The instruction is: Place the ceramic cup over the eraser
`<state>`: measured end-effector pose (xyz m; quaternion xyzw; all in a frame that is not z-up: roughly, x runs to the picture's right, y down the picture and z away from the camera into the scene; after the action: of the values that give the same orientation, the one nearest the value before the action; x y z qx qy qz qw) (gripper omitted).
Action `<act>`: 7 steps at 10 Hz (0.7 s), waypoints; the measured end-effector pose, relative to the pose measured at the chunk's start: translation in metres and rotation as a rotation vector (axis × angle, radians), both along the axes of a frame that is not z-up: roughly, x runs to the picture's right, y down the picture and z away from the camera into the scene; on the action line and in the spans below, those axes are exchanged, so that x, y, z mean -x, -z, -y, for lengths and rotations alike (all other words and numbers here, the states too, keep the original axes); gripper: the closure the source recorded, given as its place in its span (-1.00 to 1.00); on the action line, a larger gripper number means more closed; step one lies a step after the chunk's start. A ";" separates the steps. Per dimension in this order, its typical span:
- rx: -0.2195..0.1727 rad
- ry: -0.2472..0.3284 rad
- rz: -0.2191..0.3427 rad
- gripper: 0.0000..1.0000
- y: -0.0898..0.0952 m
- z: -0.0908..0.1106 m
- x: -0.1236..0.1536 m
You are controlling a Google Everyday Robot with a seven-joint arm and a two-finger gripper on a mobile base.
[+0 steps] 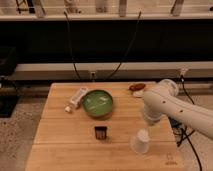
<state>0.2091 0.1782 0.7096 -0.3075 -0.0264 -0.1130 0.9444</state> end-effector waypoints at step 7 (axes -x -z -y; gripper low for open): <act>0.019 0.042 0.021 -0.60 0.017 -0.014 0.005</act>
<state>0.2043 0.1919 0.6924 -0.3156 -0.0312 -0.1356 0.9387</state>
